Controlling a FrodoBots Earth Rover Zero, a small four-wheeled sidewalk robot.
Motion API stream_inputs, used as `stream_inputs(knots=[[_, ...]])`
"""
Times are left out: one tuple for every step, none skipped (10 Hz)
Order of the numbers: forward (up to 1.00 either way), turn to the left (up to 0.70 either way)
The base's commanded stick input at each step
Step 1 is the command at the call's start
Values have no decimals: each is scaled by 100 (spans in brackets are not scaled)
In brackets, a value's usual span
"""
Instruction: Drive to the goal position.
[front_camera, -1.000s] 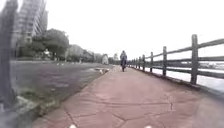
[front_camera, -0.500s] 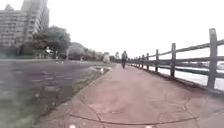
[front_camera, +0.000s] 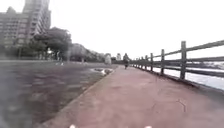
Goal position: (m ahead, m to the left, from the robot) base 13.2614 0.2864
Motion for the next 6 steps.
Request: stream_inputs(knots=[[100,-32],[100,-32],[100,-32],[100,-32],[100,-32],[100,-22]])
